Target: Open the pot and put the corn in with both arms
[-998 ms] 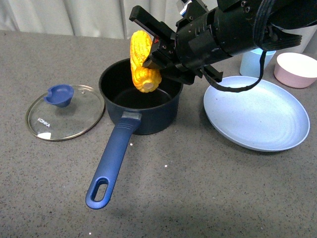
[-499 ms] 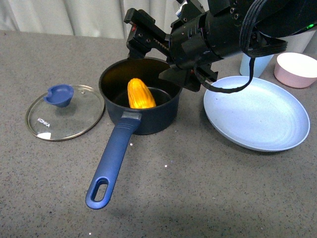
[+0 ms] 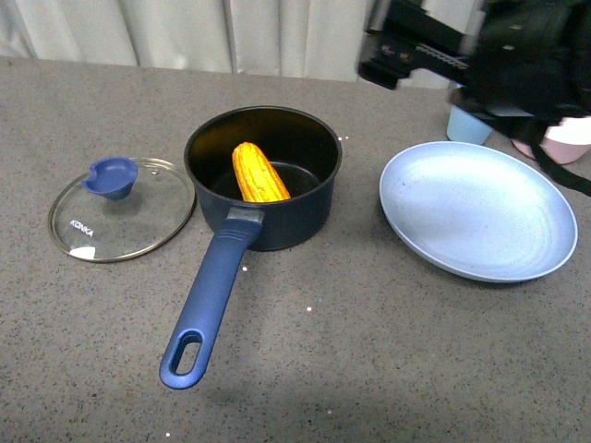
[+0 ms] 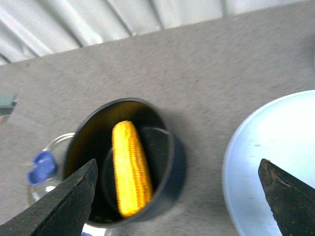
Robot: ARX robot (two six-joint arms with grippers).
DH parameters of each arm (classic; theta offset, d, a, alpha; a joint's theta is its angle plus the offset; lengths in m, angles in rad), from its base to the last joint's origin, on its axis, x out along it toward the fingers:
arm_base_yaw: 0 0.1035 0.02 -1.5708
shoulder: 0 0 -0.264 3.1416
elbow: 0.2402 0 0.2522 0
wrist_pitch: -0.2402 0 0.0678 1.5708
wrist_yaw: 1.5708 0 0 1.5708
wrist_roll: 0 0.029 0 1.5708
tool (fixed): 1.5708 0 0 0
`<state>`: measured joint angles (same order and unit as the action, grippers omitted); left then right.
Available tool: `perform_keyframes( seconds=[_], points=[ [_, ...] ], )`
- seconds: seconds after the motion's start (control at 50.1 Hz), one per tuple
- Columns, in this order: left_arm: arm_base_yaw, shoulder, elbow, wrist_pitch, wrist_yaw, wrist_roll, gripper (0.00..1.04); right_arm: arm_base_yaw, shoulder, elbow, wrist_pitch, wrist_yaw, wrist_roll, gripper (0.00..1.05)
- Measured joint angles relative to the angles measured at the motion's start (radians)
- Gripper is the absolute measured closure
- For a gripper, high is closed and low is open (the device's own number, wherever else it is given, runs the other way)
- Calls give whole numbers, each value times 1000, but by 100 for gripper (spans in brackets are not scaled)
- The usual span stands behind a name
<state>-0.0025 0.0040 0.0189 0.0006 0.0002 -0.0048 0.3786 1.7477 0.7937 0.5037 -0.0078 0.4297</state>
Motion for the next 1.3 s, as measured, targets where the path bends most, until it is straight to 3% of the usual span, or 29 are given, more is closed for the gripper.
perform_keyframes(
  seconds=[0.279, 0.459, 0.738, 1.078, 1.297],
  points=[
    [0, 0, 0, 0, 0, 0, 6, -100, -272, -385, 154, 70, -181, 9],
    [0, 0, 0, 0, 0, 0, 6, -135, -500, -553, 114, 82, -270, 9],
    [0, 0, 0, 0, 0, 0, 6, -112, -960, -696, -144, 195, -326, 9],
    [0, 0, 0, 0, 0, 0, 6, -134, -1359, -739, -402, 227, -426, 9],
    [0, 0, 0, 0, 0, 0, 6, -68, -1651, -757, -536, 284, -489, 9]
  ],
)
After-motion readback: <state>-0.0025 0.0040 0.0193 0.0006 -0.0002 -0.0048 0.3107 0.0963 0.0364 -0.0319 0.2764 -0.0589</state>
